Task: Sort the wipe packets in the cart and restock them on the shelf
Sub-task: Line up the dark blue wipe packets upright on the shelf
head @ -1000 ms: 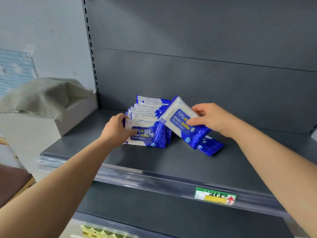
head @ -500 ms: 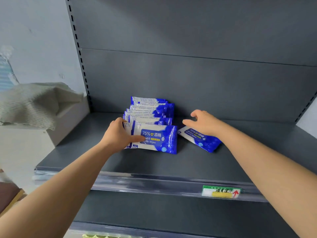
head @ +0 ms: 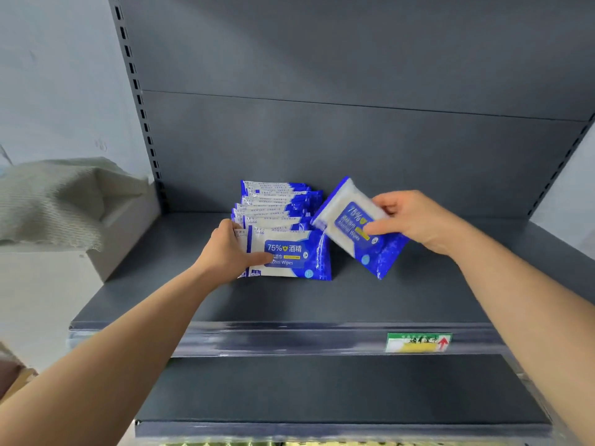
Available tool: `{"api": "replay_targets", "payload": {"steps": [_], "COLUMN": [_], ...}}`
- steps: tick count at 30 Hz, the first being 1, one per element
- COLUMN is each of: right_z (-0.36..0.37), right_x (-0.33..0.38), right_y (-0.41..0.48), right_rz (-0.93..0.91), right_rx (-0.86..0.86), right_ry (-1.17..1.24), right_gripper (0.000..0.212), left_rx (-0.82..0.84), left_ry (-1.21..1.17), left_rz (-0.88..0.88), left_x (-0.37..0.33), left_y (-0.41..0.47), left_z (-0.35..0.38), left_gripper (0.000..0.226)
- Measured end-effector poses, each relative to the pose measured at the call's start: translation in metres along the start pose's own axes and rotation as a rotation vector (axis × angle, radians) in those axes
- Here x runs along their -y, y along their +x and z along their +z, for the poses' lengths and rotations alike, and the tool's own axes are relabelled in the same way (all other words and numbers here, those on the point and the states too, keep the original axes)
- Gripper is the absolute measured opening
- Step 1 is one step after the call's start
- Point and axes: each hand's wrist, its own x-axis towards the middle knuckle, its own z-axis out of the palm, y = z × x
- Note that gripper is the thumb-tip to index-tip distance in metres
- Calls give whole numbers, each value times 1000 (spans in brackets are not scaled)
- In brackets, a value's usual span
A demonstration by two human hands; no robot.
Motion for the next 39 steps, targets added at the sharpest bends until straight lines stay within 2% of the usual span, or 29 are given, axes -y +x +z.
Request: {"api": "replay_targets", "payload": {"steps": [3, 5, 6, 8, 10, 12, 13, 14, 17, 20, 22, 25, 27, 29, 30, 34, 36, 39], "right_z": [43, 72, 82, 99, 109, 110, 108, 104, 98, 105, 103, 91, 83, 83, 85, 95, 96, 92], "right_x": [2, -1, -2, 0, 2, 2, 1, -1, -8, -16, -14, -1, 7, 8, 8, 7, 7, 8], "right_y": [12, 23, 26, 29, 30, 31, 31, 33, 35, 43, 50, 64, 77, 93, 99, 115, 117, 113], "right_rz": [-58, -79, -100, -164, -197, -112, -46, 9, 60, 73, 78, 59, 105, 177, 192, 177, 155, 159], "right_rx": [49, 44, 35, -30, -121, -140, -123, -95, 134, 260, 221, 66, -22, -18, -5, 52, 60, 86], "right_ry": [-213, -302, -335, -399, -480, -525, -494, -398, -58, -38, 15, 95, -40, -106, -86, 55, 76, 15], "right_gripper": [37, 39, 39, 48, 77, 117, 126, 125, 95, 93, 79, 55, 63, 71, 68, 32, 33, 50], "left_rx": [50, 96, 123, 156, 161, 117, 108, 127, 327, 471, 493, 461, 473, 504, 513, 518, 526, 544], "left_ry": [-35, -174, -255, -306, -180, -16, 29, 31, -123, -188, -228, -276, -269, -241, -230, -191, -188, -171], "left_rz": [15, -3, -4, 29, 70, 50, 16, -15, -14, 34, 44, 26, 28, 26, 22, 18, 25, 18], "left_x": [5, 6, 7, 7, 5, 3, 3, 2, 3, 6, 9, 13, 13, 11, 11, 11, 11, 9], "left_y": [0, -3, -4, -8, -11, -10, -8, -5, 9, 14, 15, 18, 22, 25, 25, 26, 25, 23], "left_z": [-5, -13, -16, -20, -19, -18, -19, -21, -26, -25, -26, -31, -33, -33, -33, -32, -31, -33], "left_gripper": [57, 48, 49, 67, 92, 111, 117, 118, 98, 88, 86, 84, 83, 82, 81, 83, 83, 87]}}
